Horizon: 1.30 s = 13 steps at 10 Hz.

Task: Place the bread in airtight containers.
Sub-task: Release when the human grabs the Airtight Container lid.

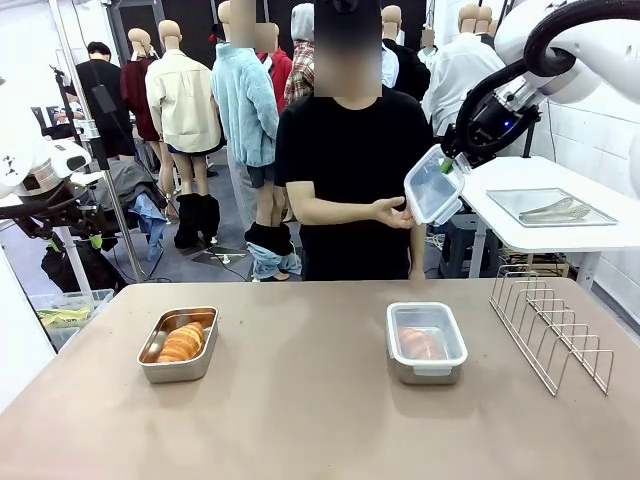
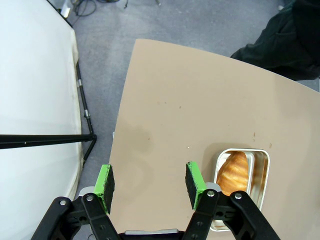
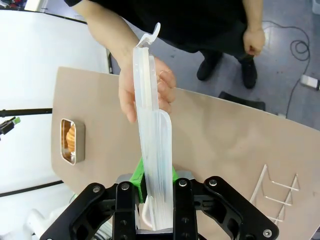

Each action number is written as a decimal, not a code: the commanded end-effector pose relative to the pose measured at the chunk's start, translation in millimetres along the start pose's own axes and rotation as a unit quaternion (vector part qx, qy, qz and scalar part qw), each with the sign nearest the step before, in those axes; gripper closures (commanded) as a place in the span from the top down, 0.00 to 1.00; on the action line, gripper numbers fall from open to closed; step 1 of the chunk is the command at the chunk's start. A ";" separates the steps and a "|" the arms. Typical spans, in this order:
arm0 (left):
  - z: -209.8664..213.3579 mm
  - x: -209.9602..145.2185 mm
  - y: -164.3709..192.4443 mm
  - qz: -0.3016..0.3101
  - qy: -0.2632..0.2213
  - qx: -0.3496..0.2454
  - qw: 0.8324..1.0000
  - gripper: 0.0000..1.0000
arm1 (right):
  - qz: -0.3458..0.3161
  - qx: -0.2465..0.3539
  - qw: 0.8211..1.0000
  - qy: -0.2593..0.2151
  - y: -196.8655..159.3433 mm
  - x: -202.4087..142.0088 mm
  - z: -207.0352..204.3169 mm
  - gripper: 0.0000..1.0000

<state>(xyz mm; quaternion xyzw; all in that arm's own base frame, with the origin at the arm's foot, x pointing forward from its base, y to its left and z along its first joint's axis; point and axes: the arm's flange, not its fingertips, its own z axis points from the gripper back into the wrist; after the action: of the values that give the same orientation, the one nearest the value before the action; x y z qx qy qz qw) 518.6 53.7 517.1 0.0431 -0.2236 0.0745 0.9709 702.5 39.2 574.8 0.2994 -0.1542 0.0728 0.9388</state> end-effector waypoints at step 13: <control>1.8 0.4 0.6 0.001 -0.002 0.001 1.000 0.75 | 0.047 -0.022 0.999 0.004 -2.2 -5.4 9.3 0.44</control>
<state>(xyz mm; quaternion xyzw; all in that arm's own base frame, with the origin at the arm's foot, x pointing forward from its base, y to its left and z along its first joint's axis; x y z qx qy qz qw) 518.6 53.7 517.1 0.0431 -0.2236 0.0745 0.9709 701.7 40.4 575.6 0.2919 -0.1584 0.0909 0.9388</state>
